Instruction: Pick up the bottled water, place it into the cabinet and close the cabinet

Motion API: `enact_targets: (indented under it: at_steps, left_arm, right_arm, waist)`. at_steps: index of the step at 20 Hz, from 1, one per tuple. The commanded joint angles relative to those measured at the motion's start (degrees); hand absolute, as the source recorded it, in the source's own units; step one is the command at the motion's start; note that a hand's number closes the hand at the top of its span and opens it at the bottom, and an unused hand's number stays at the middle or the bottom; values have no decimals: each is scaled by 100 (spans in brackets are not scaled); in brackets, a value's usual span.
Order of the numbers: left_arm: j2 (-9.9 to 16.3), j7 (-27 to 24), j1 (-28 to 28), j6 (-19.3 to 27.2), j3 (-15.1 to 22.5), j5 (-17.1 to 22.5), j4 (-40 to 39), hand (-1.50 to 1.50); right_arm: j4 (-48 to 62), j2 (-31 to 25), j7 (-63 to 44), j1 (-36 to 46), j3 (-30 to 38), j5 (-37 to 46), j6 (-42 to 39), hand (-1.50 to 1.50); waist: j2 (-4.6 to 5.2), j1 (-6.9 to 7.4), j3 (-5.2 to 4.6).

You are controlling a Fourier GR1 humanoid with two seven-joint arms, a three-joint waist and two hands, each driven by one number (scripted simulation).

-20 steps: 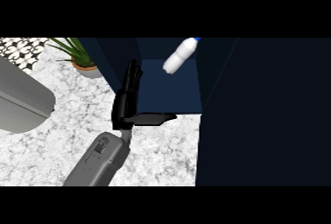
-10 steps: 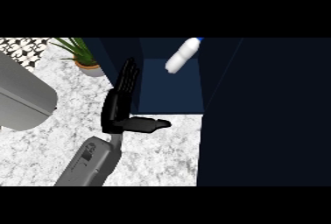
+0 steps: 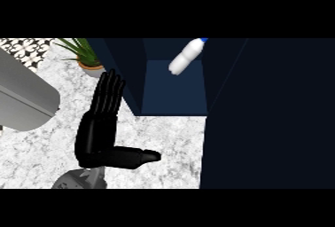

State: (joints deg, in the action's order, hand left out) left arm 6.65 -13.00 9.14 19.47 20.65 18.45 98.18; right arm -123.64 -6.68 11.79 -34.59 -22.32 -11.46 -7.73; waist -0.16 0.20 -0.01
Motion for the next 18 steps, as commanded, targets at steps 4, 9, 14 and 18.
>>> enact_targets:
  at_steps: [4, 9, 14, 18]
  left_arm:
    - [-51, 68, -1101, -150, 682, -149, 1115, -150]
    - [363, 238, -1840, -184, 810, -151, 2260, -150]
    - [674, -177, -2588, -367, 414, 91, 2552, -150]
    - [1056, -390, -3449, -658, 200, 379, 3183, -150]
  right_arm:
    - [296, -53, 230, 187, -189, 408, 27, -150]
    - [-286, -465, -200, -105, -751, 893, -137, 150]
    - [-568, -1251, -462, -58, -755, 858, -801, 150]
    - [-945, -1133, -908, 120, -1482, 1244, -745, 150]
  waist:
    - [3, -13, 1]
    - [-13, 12, -2]
    - [-10, 37, -5]
    - [-22, 109, -11]
